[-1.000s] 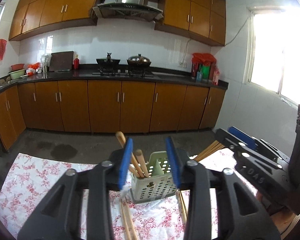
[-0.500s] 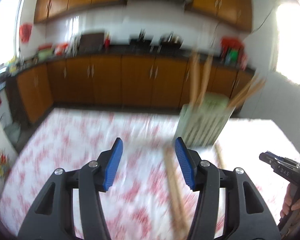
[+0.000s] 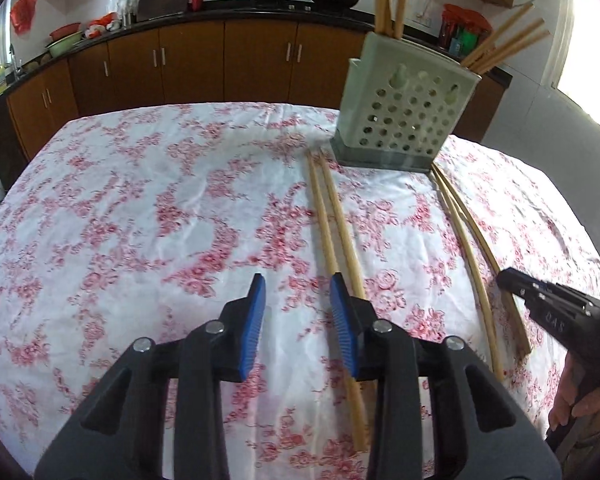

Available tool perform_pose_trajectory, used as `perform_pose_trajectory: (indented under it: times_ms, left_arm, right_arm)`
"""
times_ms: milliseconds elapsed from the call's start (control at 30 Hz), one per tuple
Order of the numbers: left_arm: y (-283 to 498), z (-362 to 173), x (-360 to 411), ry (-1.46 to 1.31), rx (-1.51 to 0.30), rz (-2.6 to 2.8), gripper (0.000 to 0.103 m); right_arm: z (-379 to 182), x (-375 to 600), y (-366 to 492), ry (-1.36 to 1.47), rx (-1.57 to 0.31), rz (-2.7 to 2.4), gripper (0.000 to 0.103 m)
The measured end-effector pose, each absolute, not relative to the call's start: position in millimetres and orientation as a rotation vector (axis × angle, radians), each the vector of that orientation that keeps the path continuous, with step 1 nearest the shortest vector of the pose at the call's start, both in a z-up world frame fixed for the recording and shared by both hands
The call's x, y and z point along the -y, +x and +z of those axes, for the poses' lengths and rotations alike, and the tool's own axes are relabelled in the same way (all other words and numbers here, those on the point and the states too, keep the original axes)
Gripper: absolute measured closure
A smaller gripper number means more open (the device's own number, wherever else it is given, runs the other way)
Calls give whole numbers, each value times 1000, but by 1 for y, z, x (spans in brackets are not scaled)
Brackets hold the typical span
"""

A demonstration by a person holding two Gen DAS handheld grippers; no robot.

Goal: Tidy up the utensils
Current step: 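Lower the left tool onto a chopstick and close it while the right tool grasps one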

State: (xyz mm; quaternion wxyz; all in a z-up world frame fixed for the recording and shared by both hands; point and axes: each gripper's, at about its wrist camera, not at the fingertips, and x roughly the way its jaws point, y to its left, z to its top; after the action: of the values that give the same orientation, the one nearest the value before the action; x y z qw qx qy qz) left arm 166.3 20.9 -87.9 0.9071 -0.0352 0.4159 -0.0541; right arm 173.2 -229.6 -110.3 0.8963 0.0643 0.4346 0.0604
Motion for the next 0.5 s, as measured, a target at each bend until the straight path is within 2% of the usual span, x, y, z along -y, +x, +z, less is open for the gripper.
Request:
perform_pose_trajectory:
  times_ms: [300, 367, 500]
  left_arm:
    - [171, -107, 5, 2, -912, -136, 87]
    - [172, -109, 8, 32, -904, -111, 93]
    - [180, -109, 0, 32, -901, -88, 94]
  right_arm:
    - [-112, 242, 171, 117, -889, 106, 95]
    - [-112, 240, 170, 101, -888, 111, 95]
    - [-112, 240, 168, 91, -886, 120, 95]
